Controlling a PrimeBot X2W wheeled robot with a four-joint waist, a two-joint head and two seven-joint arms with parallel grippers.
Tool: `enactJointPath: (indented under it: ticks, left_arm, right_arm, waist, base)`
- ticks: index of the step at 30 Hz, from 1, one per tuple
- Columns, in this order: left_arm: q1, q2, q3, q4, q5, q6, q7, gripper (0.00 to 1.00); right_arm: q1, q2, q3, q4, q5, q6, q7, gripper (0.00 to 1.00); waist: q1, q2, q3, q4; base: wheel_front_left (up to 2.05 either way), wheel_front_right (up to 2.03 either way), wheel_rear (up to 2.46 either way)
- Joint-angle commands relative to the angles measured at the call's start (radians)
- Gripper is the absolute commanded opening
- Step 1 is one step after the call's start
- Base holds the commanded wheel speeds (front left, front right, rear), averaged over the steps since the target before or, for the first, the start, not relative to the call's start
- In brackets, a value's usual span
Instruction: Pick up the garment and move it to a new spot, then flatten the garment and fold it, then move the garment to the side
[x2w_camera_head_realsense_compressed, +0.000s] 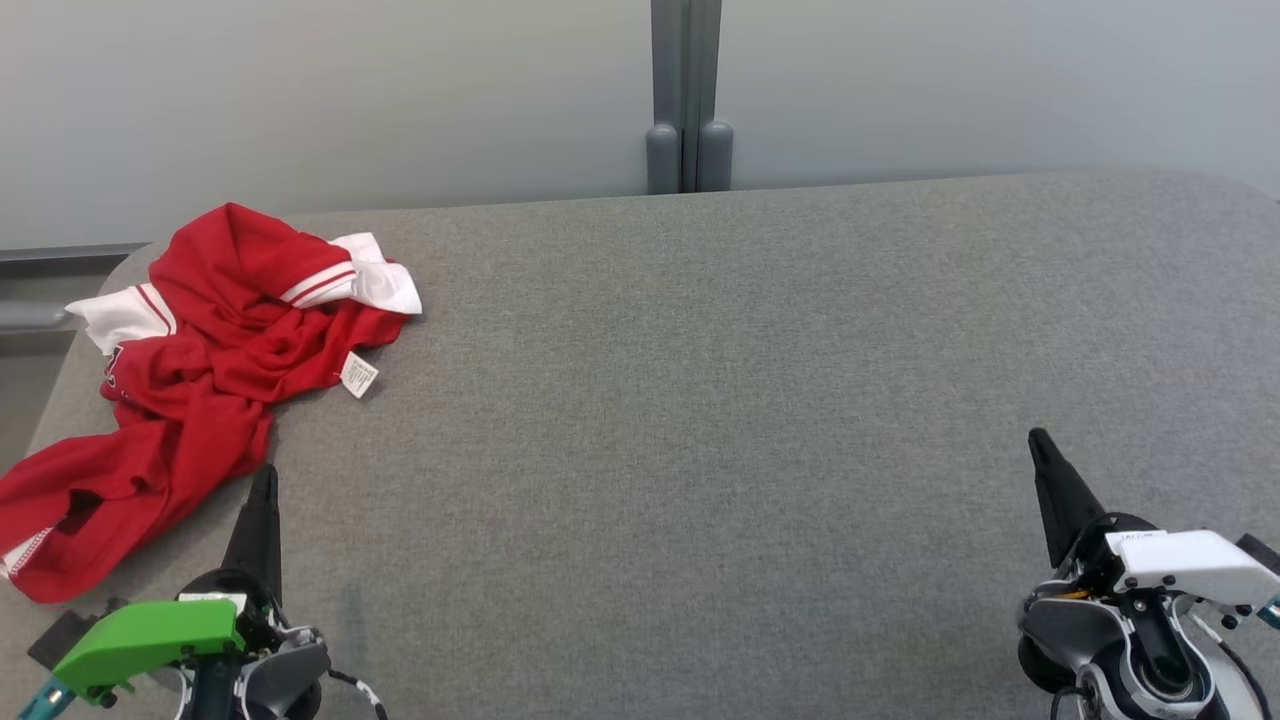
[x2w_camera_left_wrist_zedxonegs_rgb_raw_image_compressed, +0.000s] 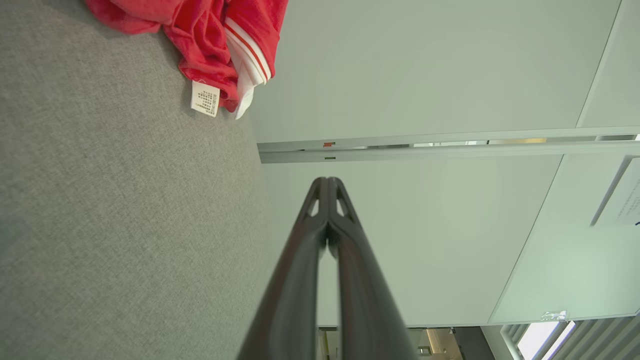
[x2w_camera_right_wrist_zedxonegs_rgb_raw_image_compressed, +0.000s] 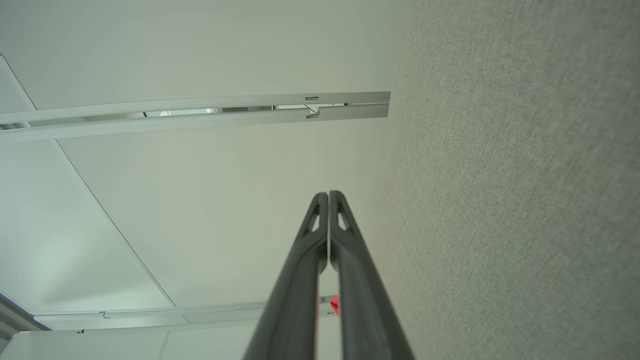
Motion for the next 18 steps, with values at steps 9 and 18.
enactJointPath:
  ticks: [9, 18]
  left_arm:
    - [0.025, -0.004, -0.036, 0.017, 0.015, 0.002, -0.032, 1.0]
    - [0.029, -0.003, -0.063, -0.019, 0.107, 0.021, -0.075, 1.0]
  right_arm:
    - [0.029, 0.006, 0.016, 0.02, -0.015, 0.0, -0.032, 1.0]
    - [0.039, 0.005, 0.008, 0.004, -0.114, 0.0, -0.075, 1.0]
  waist:
    - [0.0, 0.0, -0.002, 0.001]
    - [0.0, 0.0, -0.004, 0.002]
  base:
    - [0.0, 0.0, 0.0]
    - [0.0, 0.0, 0.0]
